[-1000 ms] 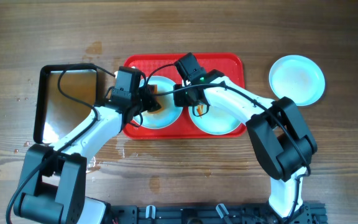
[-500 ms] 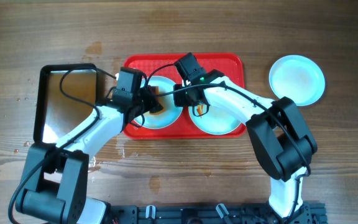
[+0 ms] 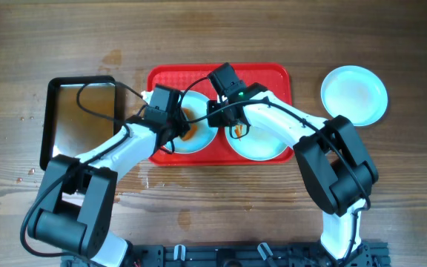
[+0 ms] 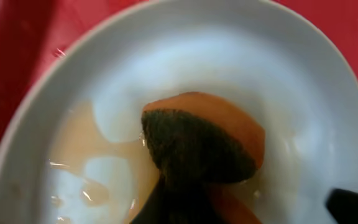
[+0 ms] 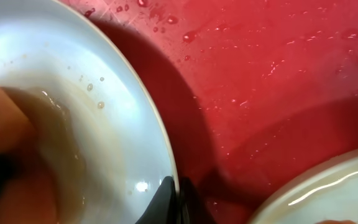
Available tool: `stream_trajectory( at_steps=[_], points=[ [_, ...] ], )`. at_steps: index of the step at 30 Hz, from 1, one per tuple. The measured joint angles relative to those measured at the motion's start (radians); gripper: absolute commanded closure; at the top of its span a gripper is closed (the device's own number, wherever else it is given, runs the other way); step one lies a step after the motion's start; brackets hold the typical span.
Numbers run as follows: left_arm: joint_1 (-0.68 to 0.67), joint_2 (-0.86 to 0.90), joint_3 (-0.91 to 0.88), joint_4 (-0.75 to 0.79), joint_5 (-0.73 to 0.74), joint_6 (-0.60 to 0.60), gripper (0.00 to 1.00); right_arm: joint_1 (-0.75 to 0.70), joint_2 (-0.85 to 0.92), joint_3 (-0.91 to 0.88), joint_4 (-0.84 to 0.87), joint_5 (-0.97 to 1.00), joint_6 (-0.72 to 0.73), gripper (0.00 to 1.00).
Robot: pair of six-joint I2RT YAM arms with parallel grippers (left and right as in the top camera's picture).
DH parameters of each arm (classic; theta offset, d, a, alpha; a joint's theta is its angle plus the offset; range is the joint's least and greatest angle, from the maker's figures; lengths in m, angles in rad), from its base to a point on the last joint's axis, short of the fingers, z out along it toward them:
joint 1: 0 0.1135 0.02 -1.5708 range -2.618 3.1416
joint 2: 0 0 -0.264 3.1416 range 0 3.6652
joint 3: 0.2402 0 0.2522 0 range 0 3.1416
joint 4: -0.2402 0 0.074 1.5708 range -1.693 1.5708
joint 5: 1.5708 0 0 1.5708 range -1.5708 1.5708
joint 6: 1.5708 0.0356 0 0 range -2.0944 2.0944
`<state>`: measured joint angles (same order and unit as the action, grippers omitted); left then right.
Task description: Clean dirty plates on tray and stack at the side
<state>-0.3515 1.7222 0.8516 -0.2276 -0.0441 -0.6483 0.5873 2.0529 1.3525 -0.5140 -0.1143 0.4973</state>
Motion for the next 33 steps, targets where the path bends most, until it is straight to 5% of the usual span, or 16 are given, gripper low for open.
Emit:
stream_trajectory(
  at_steps=[14,19,23,33],
  points=[
    [0.001,-0.152,-0.011,-0.066,-0.432,0.150,0.96,0.000,0.000,0.000,0.000,-0.008,0.000,0.96],
    [0.041,-0.317,-0.013,-0.106,-0.391,0.125,0.96,0.000,0.000,0.000,-0.002,-0.011,-0.011,0.96],
    [0.203,-0.437,-0.013,-0.182,-0.334,0.086,0.96,0.000,-0.032,0.000,-0.004,-0.014,-0.034,0.96],
    [0.521,-0.364,-0.014,-0.266,-0.119,0.074,0.96,0.000,-0.244,0.050,-0.017,0.126,-0.203,0.96]
  ],
)
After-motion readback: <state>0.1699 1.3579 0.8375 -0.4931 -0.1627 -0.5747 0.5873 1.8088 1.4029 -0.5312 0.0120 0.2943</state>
